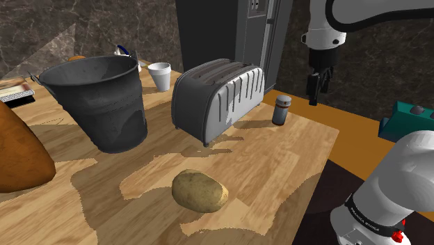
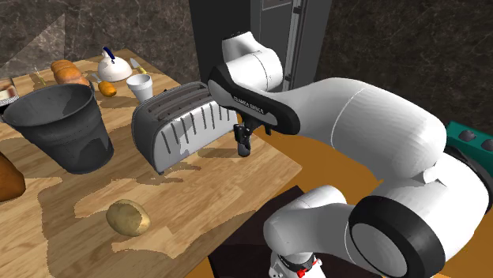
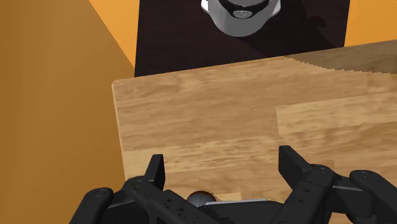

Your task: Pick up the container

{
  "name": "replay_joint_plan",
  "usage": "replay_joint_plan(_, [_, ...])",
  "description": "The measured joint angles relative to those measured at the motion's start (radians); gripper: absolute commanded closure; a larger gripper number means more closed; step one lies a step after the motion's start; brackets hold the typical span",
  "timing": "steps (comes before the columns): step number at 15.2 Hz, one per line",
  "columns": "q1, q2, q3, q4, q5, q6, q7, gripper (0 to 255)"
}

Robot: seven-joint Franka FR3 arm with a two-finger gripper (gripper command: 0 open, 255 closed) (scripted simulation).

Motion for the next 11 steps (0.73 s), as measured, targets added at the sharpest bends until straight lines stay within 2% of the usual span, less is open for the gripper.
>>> replay_joint_plan(3, [-0.001,0.031,-0.021,0.004,0.0,0.045,-0.021,0])
replay_joint_plan(11, [0.014,0.225,-0.128,0.029,0.043,0.326,-0.147,0])
